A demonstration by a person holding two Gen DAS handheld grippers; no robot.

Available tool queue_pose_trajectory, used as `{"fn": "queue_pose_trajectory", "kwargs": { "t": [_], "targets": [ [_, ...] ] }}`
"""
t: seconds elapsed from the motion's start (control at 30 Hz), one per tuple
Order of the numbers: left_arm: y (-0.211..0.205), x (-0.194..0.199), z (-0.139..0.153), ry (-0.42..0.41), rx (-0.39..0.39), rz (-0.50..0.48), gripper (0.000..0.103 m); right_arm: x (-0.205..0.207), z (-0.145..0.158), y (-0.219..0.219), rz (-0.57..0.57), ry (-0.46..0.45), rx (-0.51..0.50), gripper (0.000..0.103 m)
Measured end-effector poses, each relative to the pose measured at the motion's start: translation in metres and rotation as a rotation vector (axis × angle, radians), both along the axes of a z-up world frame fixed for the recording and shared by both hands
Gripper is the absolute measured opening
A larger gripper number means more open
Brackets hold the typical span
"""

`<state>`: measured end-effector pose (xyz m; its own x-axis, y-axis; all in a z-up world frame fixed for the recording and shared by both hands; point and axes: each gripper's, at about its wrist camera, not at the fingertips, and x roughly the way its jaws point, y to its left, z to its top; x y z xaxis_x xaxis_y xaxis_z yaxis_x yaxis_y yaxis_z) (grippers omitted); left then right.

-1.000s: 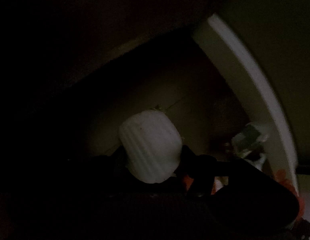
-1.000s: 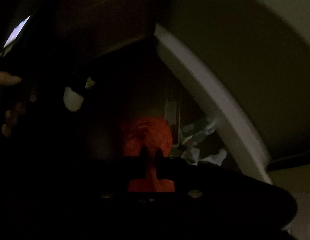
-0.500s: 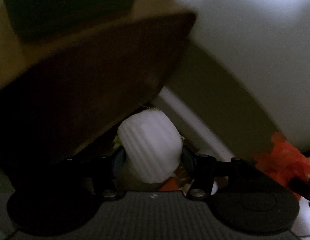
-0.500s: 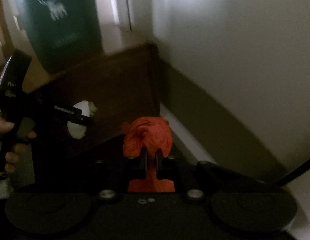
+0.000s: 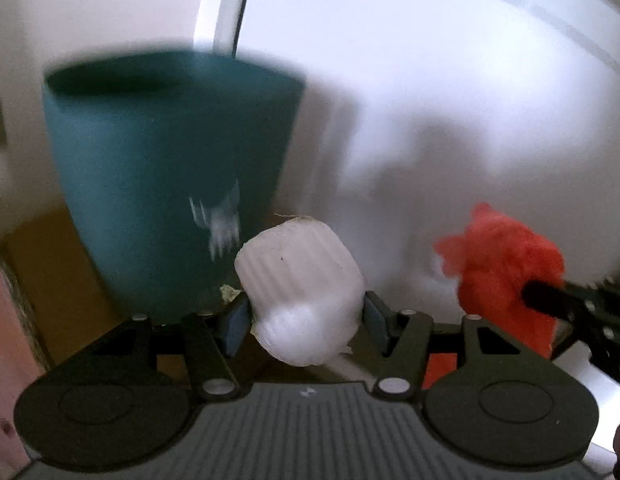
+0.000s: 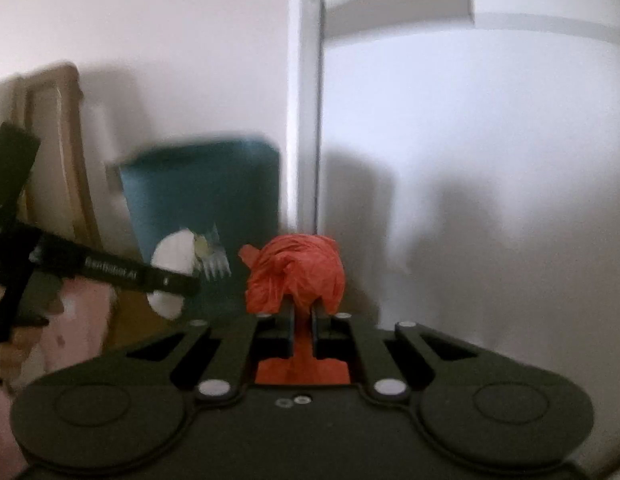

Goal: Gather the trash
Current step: 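Lift both held items up toward the green trash bin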

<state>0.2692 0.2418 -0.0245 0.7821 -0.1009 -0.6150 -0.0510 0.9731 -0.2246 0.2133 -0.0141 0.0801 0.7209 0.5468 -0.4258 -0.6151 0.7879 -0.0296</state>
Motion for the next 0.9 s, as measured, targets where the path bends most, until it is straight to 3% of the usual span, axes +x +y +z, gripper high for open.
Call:
{"fn": "queue_pose_trajectory", "kwargs": {
  "t": [0.3, 0.47, 0.67, 0.9],
  "targets": [
    [0.046, 0.009, 0.098, -0.145, 0.051, 0.062, 0.059, 0.021, 0.097, 0.075, 0.061, -0.239, 0.055, 0.006],
    [0.074, 0.021, 0.137, -0.158, 0.092, 0.096, 0.059, 0.052, 0.123, 0.116, 0.042, -0.291, 0.112, 0.006],
    [0.104, 0.051, 0.133, -0.139, 0.143, 0.172, 0.059, 0.091, 0.128, 0.147, 0.024, -0.268, 0.186, 0.006],
    [0.131, 0.072, 0.112, -0.059, 0.161, 0.201, 0.059, 0.119, 0.109, 0.185, -0.001, -0.197, 0.185, 0.007]
  ]
}}
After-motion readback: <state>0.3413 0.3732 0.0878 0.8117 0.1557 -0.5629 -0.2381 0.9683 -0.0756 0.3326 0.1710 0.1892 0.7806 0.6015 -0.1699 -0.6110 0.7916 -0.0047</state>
